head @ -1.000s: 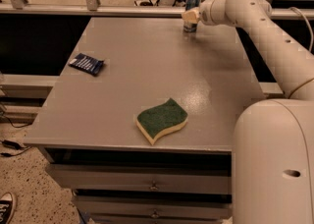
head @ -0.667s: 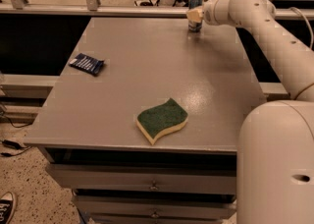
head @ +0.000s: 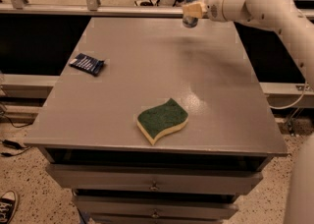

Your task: Move redbull can near sponge

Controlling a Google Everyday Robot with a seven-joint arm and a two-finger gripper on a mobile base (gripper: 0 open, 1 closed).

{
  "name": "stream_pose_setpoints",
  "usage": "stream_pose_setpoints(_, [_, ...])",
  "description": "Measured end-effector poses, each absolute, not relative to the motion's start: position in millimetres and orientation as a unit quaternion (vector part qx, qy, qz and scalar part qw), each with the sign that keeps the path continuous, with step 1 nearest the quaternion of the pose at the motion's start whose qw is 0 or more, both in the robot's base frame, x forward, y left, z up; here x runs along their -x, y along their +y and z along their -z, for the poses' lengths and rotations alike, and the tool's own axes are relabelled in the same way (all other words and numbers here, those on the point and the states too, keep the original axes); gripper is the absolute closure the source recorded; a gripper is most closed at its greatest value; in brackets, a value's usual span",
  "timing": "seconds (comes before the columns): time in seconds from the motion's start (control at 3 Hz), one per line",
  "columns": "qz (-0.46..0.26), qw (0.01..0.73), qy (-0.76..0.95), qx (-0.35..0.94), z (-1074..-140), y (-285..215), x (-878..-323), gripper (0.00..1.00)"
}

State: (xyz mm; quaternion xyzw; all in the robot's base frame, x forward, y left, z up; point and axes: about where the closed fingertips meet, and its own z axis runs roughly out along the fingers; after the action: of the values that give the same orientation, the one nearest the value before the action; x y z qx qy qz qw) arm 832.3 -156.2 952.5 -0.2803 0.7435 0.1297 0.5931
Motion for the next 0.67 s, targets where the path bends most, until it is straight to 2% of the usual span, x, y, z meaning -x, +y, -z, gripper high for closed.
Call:
stream_pose_setpoints(0.33, [-0.178, 0.590, 0.730, 0.295, -963.8, -131.8, -784.8, 1.00])
stream_pose_setpoints(0.67, [-0.224, 0.585, 0.714, 0.314, -965.4, -110.3, -714.3, 1.00])
